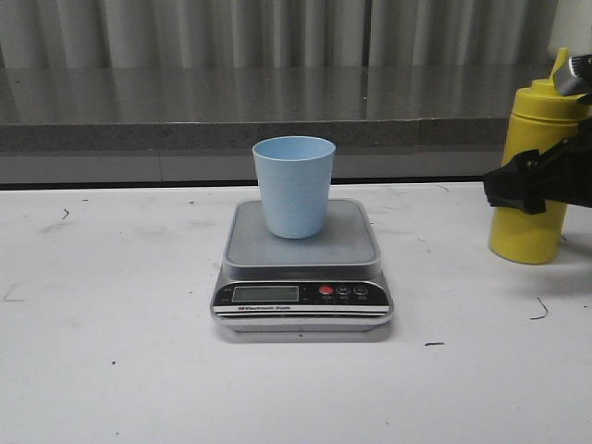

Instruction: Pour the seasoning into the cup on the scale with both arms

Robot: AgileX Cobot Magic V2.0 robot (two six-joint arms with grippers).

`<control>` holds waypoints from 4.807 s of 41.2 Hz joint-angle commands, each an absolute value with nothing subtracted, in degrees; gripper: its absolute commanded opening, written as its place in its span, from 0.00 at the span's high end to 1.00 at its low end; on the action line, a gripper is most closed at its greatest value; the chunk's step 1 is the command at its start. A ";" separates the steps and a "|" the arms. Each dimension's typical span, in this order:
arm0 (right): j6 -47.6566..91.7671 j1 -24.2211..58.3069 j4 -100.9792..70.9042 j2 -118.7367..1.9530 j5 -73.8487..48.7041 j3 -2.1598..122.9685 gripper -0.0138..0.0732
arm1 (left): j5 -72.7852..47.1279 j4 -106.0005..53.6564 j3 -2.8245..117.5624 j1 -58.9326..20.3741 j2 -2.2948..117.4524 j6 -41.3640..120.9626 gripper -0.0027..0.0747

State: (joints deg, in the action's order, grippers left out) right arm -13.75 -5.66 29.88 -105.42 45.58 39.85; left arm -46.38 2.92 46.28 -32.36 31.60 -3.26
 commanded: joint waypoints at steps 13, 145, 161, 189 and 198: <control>-31.54 -3.32 35.52 -92.39 28.58 38.12 0.15 | -42.07 2.64 47.76 -32.57 31.71 -3.39 0.49; 5.14 11.67 -6.09 -26.95 -57.09 48.27 0.98 | -42.07 2.42 47.76 -32.57 31.71 -3.39 0.99; 5.14 11.67 -6.04 -26.95 -57.06 48.27 0.98 | -35.85 2.89 40.83 -25.75 27.34 -3.39 0.99; 5.14 11.67 -6.04 -26.95 -56.96 48.27 0.98 | 4.81 -0.70 -1.56 -1.83 0.73 -3.39 0.99; 5.14 11.67 -6.04 -26.95 -57.10 48.27 0.98 | 5.27 0.00 -1.69 -1.72 -1.39 -3.39 0.99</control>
State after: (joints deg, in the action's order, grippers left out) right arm 4.67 12.02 -6.07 -26.64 -60.51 47.05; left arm 0.31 0.00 -0.30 -1.77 -0.33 -3.26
